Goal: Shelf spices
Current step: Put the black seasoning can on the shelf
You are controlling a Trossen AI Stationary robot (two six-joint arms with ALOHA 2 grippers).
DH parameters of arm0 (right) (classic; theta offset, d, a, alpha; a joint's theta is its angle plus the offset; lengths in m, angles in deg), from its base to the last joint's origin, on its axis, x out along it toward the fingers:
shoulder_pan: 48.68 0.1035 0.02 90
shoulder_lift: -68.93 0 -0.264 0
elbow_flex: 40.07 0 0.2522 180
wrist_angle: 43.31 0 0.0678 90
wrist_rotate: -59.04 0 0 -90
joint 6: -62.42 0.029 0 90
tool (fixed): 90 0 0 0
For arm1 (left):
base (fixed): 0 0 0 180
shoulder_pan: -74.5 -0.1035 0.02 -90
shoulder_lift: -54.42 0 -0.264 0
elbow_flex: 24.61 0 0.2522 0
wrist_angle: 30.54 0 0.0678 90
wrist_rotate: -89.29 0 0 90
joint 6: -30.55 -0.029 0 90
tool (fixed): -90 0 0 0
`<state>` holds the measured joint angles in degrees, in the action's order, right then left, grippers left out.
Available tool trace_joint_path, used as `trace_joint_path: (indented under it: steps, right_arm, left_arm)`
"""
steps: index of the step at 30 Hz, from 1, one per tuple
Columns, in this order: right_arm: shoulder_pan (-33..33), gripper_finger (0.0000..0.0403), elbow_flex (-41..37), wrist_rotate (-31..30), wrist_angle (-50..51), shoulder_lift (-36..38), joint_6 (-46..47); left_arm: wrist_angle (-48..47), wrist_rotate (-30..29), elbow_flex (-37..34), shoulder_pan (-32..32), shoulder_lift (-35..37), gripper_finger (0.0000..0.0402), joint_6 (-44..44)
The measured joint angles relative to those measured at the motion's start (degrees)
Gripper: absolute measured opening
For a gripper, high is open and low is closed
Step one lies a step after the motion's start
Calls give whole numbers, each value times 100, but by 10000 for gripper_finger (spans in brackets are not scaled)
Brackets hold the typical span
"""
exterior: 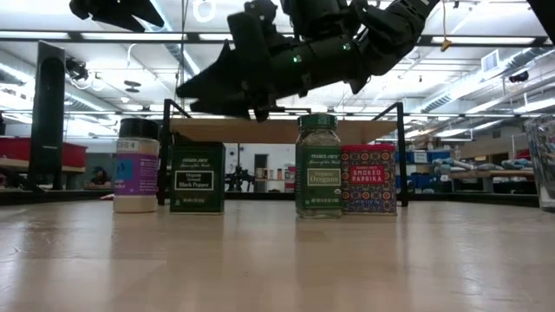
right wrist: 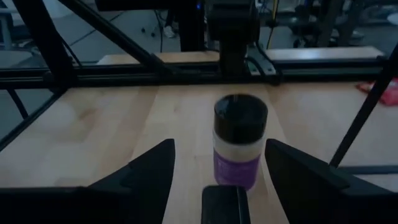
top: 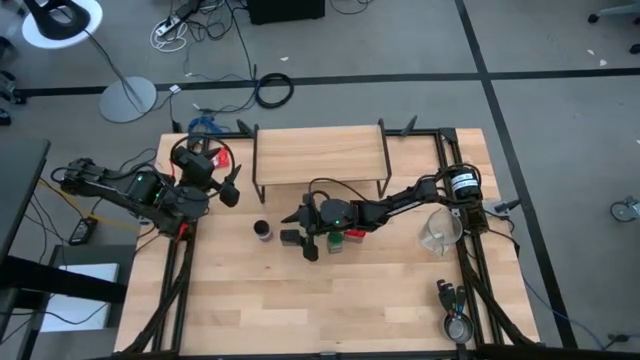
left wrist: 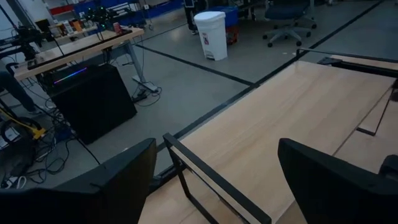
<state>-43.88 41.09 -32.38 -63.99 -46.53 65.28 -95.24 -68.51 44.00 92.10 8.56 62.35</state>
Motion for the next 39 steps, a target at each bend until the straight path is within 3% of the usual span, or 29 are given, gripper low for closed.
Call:
trace_joint_path:
  steps: [10,17,23,39]
  right_arm:
    - [2,228,2,-3,-891,46,-480]
    - [-81,191,187,-2,-1026,122,-726]
    - [-190,152,358,-161,-339,657,-1146]
    - [-256,23,389,-795,1912,3107,-2199]
  left_arm:
    - [129,472,-139,0,-54,341,4]
    - [993,884,-708,2,-155,341,-14]
    - [1844,1269,-1237,2,-231,341,-229]
    - [3913,1856,-2265,2,-296,341,-1048]
